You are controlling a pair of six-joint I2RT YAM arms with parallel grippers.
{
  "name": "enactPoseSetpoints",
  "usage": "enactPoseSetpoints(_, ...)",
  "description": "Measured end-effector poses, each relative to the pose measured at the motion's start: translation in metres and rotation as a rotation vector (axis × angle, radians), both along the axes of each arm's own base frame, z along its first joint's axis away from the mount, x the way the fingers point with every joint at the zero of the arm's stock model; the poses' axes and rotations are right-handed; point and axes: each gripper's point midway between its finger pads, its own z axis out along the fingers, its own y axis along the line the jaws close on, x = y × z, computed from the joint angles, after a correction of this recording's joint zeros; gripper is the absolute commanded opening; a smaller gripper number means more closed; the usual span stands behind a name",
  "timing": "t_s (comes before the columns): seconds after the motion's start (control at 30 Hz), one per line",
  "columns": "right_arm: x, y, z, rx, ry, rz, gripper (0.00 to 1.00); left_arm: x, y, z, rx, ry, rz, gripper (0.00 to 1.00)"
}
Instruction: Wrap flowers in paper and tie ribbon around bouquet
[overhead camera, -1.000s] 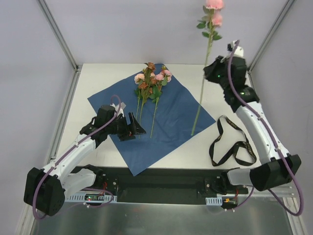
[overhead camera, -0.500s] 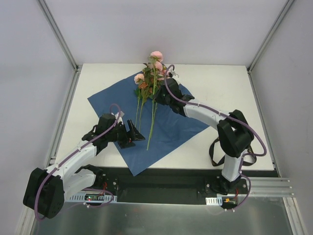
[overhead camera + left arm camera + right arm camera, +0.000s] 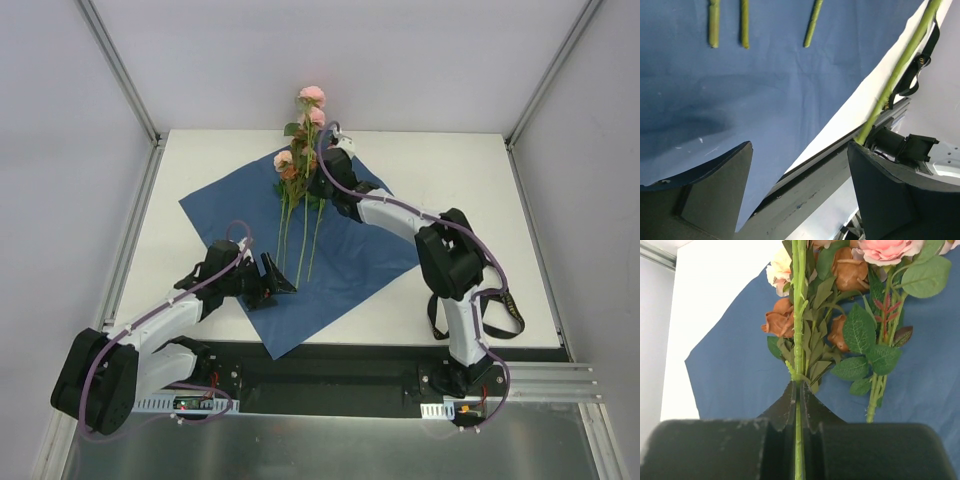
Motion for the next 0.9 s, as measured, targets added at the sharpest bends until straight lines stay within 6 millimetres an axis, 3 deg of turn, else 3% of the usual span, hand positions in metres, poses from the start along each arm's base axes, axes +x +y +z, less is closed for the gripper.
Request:
enactPoseSetpoints(0.23, 0.013, -0.006, -0.025, -0.078, -0.002, 0.024, 0.0, -0.009, 0.006, -0.017, 0.019, 0.035, 0.025, 0.75)
enactPoseSetpoints(0.5, 0.027, 0.002, -0.057, -0.107, 0.02, 0.023, 0.0, -0.009, 0.009, -0.022, 0.026, 0.029, 0.043, 0.74)
enactPoseSetpoints(0.9, 0.053, 0.008, -0.062, -0.123, -0.011, 0.044, 0.0, -0.009, 0.009, -0.024, 0.024, 0.028, 0.05, 0.74)
